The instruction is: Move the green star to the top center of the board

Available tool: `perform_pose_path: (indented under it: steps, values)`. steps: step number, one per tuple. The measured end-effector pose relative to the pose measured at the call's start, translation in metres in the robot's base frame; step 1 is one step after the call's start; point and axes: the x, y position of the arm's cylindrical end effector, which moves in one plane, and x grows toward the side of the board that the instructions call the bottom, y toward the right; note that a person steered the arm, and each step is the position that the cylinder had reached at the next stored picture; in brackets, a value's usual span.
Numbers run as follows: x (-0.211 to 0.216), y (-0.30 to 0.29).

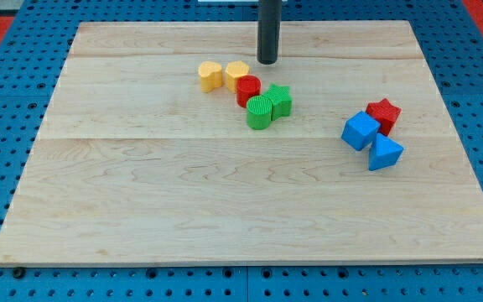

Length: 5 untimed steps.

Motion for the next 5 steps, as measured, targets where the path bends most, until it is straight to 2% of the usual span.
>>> perform_pose_path:
  steps: [1,2,3,4,5]
  values:
    - [-0.048,0.040]
    - [-0.044,0.117]
    - [0.019,0.106]
    - [0.078,0.017]
    - [0.118,-0.008]
